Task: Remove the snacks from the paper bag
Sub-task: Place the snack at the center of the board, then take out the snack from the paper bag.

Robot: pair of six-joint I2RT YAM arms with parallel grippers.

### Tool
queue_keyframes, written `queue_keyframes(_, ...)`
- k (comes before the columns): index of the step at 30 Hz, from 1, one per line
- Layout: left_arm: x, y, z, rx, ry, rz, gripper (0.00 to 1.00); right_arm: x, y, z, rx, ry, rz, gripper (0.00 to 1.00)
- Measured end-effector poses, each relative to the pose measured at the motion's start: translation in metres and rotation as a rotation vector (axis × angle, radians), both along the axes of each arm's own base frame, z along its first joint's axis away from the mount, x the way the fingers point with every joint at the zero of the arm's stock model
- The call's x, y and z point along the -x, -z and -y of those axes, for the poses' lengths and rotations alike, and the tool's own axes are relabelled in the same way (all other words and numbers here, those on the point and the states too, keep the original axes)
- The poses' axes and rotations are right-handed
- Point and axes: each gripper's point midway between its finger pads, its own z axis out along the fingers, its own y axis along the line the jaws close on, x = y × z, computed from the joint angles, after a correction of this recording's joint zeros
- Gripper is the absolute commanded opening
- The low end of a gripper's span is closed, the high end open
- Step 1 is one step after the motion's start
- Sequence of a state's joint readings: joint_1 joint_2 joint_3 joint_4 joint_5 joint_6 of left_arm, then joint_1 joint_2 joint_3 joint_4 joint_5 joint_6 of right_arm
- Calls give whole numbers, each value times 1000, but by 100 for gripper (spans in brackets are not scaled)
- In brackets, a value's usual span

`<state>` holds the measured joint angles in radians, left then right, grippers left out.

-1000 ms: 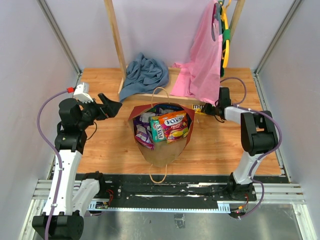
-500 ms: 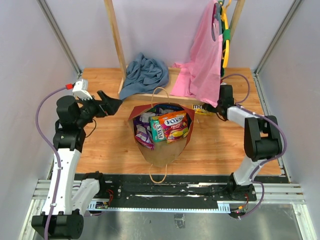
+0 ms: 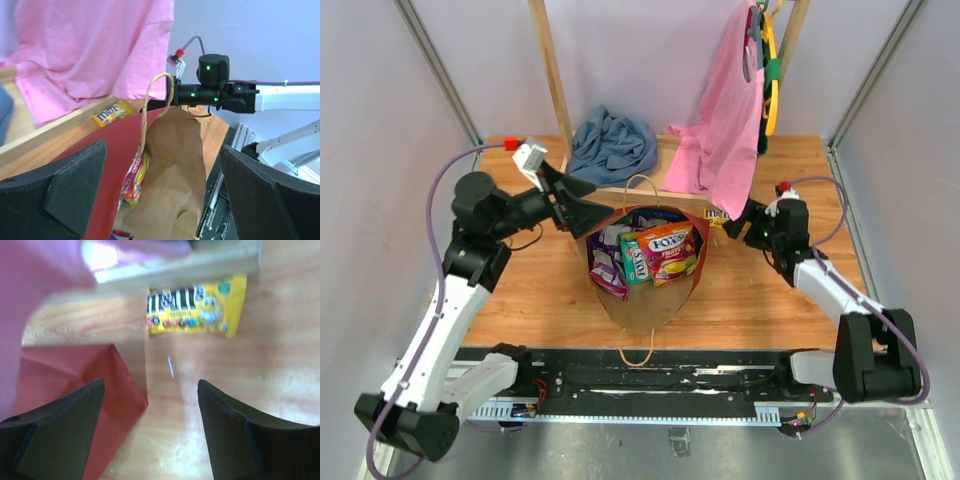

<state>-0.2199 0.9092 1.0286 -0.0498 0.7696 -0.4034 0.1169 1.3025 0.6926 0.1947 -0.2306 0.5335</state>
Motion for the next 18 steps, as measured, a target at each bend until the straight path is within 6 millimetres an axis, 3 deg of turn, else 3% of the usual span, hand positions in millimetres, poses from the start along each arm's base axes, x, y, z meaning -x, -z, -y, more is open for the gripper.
queue_keyframes(3,-5,4,27,-29,53,0,100,30,13,2,-24,16,-23,77)
queue_keyframes(5,-12,17,39,-47,60,-31,100,42,10,3,-36,20,-4,77)
queue_keyframes(11,-45,40,49,-75,2,-85,98,60,-32,7,-33,11,131,77)
queue_keyframes(18,-61,31,63,-55,25,-36,81,85,-53,3,37,-36,200,75)
